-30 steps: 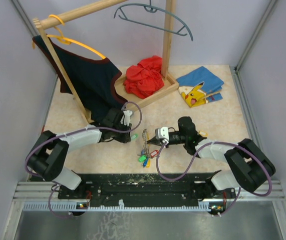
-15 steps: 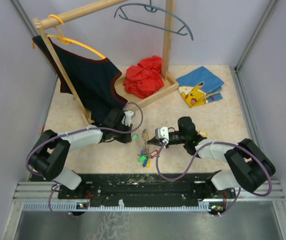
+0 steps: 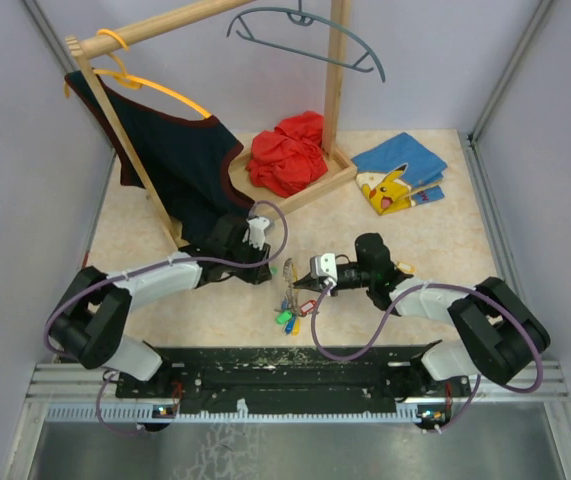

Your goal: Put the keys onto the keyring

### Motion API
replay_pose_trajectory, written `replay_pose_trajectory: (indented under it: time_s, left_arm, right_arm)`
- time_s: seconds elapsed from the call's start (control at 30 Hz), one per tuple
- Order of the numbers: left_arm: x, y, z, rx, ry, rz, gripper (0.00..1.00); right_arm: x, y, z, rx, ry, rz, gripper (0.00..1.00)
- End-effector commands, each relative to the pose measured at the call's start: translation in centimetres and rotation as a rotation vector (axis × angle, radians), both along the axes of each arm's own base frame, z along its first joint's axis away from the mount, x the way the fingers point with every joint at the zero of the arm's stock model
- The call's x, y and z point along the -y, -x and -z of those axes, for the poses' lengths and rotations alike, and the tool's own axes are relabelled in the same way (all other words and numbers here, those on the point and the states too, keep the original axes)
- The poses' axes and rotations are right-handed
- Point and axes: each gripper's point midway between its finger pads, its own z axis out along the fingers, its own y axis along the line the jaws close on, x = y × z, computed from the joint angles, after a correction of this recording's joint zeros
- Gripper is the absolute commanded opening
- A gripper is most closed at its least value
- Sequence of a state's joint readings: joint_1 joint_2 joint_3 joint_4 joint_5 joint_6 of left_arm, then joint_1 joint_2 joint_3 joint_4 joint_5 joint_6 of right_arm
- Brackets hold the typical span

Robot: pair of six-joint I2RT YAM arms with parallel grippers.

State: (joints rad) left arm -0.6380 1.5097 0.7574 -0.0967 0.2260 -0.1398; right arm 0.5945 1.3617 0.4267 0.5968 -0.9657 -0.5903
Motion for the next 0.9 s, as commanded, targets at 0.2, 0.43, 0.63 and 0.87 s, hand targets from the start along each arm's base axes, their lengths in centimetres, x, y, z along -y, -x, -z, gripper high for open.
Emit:
replay_pose_trajectory:
  time_s: [0.2,0.43,0.63,0.87]
  left_arm:
    - [-0.8,-2.4,-0.9,0.123,-0.069,0.055,0.46]
    - [-0.1,-1.5,0.2,0.082,-0.064,0.143,0.48]
    - [0.3,-0.7,1.1,0.018,-0.069,0.172,0.43]
    - [0.6,0.6,1.1,-0.042,-0.072,0.154,0.42]
  right_arm:
    - [-0.6,-0.7,-2.7,0.051,-0.054,-0.022,0.00]
    - [-0.6,-0.7,-2.6,0.047,-0.053,-0.026,0.00]
    - [-0.6,-0.6,-2.6,0.040,-0.053,-0.029,0.00]
    - [-0.6,-0.6,-2.6,0.035,-0.053,-0.031,0.00]
